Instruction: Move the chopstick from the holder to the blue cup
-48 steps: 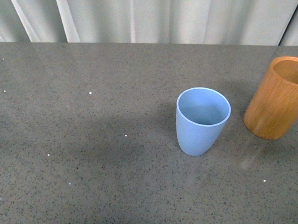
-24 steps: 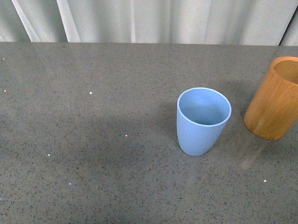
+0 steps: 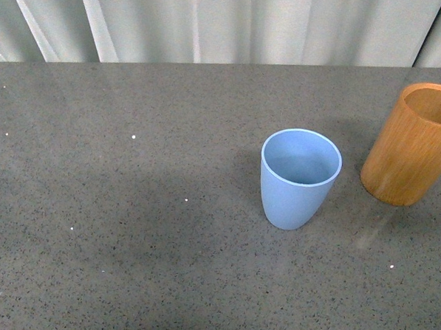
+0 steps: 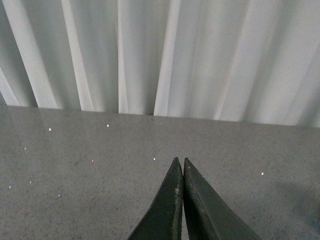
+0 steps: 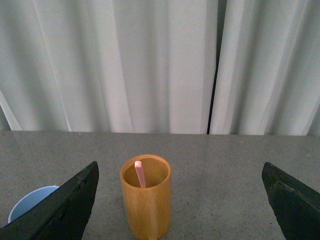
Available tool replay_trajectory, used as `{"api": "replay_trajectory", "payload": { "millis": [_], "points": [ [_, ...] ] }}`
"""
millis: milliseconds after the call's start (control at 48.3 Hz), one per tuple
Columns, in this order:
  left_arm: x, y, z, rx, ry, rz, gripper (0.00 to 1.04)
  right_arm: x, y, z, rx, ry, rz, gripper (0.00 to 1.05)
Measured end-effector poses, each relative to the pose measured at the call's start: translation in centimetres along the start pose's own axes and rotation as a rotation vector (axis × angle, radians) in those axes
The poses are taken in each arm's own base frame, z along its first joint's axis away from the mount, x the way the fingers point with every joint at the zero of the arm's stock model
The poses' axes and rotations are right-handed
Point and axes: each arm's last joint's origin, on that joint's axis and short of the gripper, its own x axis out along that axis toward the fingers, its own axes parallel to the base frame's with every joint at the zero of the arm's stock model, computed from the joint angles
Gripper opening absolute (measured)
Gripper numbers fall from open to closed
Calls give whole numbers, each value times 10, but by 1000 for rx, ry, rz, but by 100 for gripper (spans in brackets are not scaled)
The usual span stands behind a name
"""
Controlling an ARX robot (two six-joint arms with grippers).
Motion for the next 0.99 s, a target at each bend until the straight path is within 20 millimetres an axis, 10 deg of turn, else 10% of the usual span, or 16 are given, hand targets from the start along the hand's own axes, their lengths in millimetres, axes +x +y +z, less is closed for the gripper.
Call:
{"api": "replay_trajectory", "payload": {
  "millis": [311,642,766,994],
  "points": [
    [-1,0,0,0,-3,0,4,0,0,0,0,0,0,95],
    [-1,0,0,0,-4,0,74,0,0,0,1,9,-2,95],
    [-1,0,0,1,-5,0,99,17,-10,-16,-33,467,-38,95],
    [-1,0,0,1,-4,0,98,45,-27,-53,-243,562,17,95]
  ]
}}
